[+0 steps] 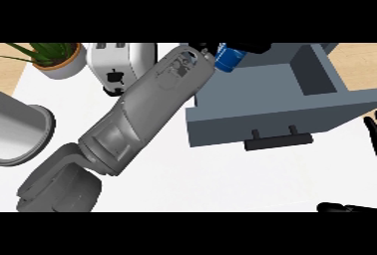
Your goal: Pick up the can, place it into the drawer and close the drawer
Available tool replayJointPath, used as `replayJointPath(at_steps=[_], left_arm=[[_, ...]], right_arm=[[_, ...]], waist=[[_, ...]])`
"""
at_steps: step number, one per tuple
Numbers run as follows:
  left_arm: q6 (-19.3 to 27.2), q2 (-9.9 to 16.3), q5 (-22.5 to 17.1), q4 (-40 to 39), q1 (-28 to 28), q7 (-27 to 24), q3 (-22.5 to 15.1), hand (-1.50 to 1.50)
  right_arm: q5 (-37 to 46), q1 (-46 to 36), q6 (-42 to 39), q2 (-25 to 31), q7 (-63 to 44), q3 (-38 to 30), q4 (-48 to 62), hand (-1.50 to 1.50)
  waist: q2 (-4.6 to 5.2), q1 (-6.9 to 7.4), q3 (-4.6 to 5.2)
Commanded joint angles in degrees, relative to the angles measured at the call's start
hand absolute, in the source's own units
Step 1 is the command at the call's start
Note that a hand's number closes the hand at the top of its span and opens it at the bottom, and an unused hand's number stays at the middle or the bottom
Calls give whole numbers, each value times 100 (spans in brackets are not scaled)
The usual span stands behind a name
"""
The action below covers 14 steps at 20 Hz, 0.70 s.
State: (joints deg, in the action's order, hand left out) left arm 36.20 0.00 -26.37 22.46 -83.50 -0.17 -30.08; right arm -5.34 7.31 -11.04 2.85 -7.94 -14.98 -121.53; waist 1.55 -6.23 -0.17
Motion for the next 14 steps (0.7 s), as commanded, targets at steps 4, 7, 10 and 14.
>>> replayJointPath(at_steps=[4, 7, 10, 14], left_arm=[[111, 0, -141, -285, -29, -122, -289, -150], [529, 0, -220, -200, 72, -121, -446, -150], [458, 0, -262, -406, 113, -285, -430, -150], [803, 0, -380, -362, -22, -158, -542, -150]], right_arm=[[240, -216, 82, -38, 8, 189, 137, -150], [65, -32, -24, 52, -130, 100, -150, -150], [36, -82, -50, 63, 81, 12, 72, -150], [-21, -161, -137, 116, 15, 93, 67, -150]], waist=[[27, -14, 1], [6, -145, 1], [40, -104, -1], [55, -244, -5]])
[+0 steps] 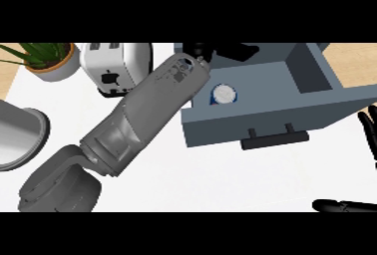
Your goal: Pick up the can, place it into the drawer and close the drawer
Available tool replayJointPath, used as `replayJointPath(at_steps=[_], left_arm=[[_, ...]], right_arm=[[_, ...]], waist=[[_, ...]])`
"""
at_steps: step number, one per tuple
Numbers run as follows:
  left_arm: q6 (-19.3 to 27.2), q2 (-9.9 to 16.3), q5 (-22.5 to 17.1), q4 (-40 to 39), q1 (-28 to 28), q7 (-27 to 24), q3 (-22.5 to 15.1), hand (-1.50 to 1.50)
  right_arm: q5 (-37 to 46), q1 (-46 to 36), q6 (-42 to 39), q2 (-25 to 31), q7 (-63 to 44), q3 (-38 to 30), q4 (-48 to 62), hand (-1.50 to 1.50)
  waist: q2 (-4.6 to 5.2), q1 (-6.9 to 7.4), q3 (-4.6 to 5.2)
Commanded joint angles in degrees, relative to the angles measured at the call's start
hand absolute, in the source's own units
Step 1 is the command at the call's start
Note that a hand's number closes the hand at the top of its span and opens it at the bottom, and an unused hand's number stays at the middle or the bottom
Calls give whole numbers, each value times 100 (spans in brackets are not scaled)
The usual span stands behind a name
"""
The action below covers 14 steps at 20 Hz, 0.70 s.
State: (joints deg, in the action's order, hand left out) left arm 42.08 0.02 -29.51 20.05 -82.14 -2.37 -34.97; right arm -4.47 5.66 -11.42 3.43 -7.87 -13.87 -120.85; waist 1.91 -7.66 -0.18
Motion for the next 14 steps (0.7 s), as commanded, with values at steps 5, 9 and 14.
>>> replayJointPath(at_steps=[5, 9, 14], left_arm=[[410, -2, -289, -53, 8, -117, -21, -150], [295, -2, -497, 209, 117, -190, -8, -150], [443, -2, -735, 281, 81, -218, 15, -150]], right_arm=[[58, 96, -97, 60, -18, 96, -250, -150], [880, -155, 144, 283, 183, 82, -471, -150], [1353, 16, -127, 563, 341, 372, -942, -150]], waist=[[18, -114, 1], [-13, 54, 10], [-33, 7, 10]])
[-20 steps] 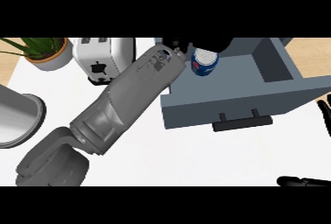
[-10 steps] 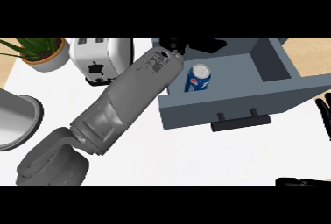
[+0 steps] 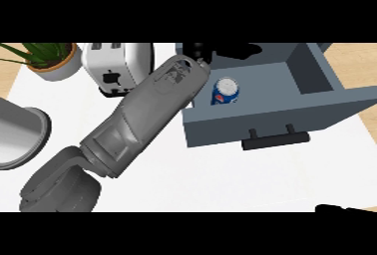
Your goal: Pick up the can, place it into the drawer and close the drawer
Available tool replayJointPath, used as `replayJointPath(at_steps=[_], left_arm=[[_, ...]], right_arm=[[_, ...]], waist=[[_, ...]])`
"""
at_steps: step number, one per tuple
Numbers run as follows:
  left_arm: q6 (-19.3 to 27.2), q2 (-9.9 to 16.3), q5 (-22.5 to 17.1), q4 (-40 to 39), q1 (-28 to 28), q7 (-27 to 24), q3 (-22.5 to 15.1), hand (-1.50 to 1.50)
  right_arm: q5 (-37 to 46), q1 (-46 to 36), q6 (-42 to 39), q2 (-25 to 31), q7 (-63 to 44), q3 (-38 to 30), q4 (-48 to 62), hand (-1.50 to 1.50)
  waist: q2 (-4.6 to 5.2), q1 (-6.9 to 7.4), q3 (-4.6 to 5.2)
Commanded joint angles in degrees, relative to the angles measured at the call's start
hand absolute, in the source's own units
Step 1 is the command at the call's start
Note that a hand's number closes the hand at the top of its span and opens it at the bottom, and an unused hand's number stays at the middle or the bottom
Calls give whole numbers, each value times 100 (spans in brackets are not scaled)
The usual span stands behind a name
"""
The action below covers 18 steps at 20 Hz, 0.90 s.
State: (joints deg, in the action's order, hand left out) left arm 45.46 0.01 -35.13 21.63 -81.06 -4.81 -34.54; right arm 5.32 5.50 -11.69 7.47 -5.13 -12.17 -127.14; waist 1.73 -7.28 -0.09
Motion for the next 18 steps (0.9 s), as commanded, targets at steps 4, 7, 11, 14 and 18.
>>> replayJointPath(at_steps=[4, 7, 11, 14, 18], left_arm=[[-54, -1, -380, 109, -154, -176, 188, -150], [123, -1, -530, 278, -260, -179, 158, -150], [107, -1, -456, 113, -229, -350, 111, -150], [272, -1, -477, 144, -295, -285, 76, -150], [312, -1, -458, 457, -280, 100, -55, -150]], right_arm=[[1040, -260, 46, 275, 489, 326, 164, -150], [1590, -410, 131, 414, 542, 501, 266, -150], [2531, -596, 214, 683, 411, 799, 392, -150], [3395, -611, 406, 803, 680, 1183, 773, -150], [3988, -755, 458, 890, 556, 1447, 1064, -150]], waist=[[-13, 211, -1], [-30, 228, -1], [-57, 399, 6], [-62, 449, 3], [-146, 600, 6]])
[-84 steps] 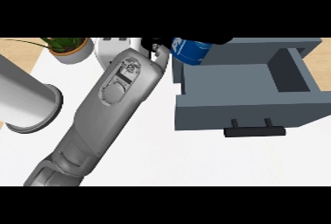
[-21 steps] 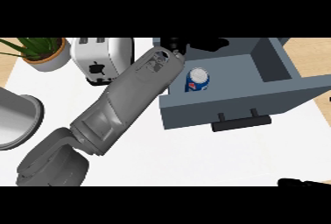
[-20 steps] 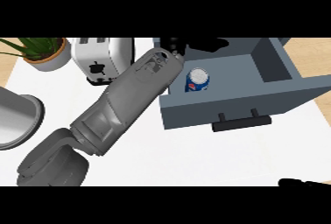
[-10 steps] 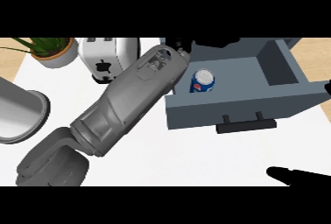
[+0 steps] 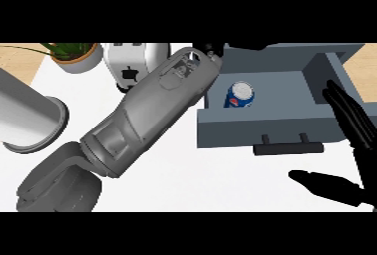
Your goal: Pick up the can, place it into the drawer and close the drawer
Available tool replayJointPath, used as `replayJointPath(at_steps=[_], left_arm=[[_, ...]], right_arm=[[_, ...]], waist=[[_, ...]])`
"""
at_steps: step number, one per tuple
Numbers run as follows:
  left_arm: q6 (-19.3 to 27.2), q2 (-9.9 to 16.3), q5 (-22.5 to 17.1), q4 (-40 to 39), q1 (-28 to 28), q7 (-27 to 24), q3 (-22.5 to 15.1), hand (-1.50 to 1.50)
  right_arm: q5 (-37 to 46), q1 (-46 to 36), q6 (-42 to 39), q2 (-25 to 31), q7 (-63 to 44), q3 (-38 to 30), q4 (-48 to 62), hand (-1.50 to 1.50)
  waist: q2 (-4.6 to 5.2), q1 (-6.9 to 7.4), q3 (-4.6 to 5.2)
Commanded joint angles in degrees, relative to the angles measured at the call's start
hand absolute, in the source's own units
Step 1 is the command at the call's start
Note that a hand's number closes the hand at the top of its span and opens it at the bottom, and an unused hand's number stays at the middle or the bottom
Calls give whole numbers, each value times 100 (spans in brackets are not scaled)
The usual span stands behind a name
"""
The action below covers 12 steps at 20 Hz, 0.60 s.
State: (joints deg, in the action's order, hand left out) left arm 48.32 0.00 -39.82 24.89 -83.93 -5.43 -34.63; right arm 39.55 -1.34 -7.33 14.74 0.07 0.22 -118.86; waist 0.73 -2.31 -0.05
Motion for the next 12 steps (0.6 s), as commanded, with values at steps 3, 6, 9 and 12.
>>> replayJointPath(at_steps=[3, 6, 9, 12], left_arm=[[-77, 0, 27, 176, 368, -204, 107, -150], [-24, 65, 228, 236, 153, 190, 72, -150], [-77, 363, 339, 636, 437, 344, 72, -150], [-338, 811, 371, 969, 316, 886, 57, -150]], right_arm=[[1215, -389, 467, 104, 207, 377, 1193, -150], [1857, -183, 769, 27, 141, 681, 1480, -150], [1927, -805, 1243, -325, 126, 538, 2369, -150], [2101, -1116, 1686, -578, 122, 491, 3028, -150]], waist=[[-18, 204, 1], [-67, 248, 2], [-75, 344, 2], [-93, 410, 2]])
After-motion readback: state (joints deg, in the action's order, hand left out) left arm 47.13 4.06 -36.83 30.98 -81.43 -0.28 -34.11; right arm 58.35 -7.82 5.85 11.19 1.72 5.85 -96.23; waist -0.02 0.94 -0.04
